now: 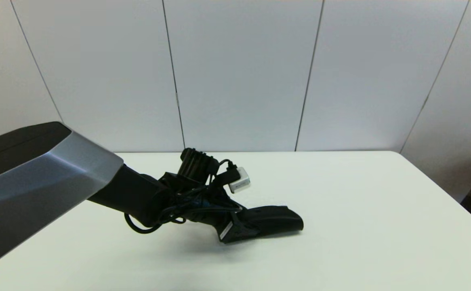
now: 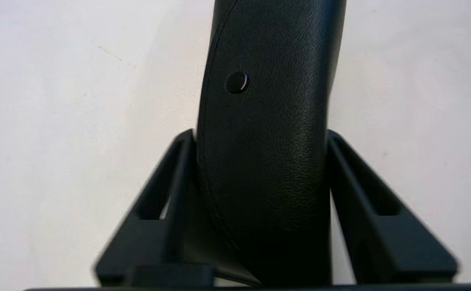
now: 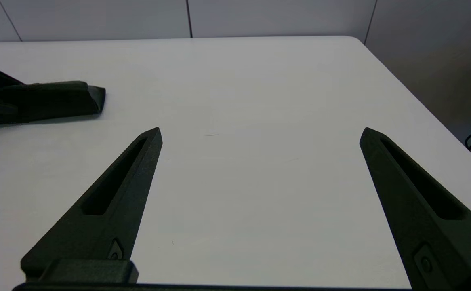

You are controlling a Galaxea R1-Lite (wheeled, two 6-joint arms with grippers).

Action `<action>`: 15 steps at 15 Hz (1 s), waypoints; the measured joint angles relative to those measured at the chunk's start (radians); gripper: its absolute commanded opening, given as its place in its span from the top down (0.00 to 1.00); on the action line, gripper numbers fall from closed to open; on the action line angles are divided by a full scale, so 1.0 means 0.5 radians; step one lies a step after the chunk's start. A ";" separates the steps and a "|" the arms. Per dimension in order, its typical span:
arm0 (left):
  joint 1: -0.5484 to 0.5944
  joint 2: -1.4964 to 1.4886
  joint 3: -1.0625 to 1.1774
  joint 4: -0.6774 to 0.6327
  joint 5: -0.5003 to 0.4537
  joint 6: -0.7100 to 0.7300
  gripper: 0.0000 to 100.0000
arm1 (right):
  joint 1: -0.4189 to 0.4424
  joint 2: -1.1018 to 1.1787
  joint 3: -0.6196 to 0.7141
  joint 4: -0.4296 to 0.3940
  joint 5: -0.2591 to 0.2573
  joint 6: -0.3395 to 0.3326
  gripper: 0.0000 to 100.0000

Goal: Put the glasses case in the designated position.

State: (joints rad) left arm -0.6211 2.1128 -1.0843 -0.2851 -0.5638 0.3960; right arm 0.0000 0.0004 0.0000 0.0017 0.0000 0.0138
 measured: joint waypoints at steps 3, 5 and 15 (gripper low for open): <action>-0.003 -0.003 -0.001 -0.004 0.053 0.013 1.00 | 0.000 0.000 0.000 0.000 0.000 -0.002 0.00; -0.004 -0.024 0.002 -0.001 0.058 0.000 1.00 | 0.000 0.000 0.000 0.000 0.000 -0.001 0.00; 0.223 -0.594 -0.143 0.008 0.285 -0.739 1.00 | 0.000 0.000 0.000 0.000 0.000 0.000 0.00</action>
State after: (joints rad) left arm -0.5094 1.8160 -1.1560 -0.2813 -0.4213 0.0264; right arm 0.0000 0.0004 0.0000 0.0017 0.0000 0.0138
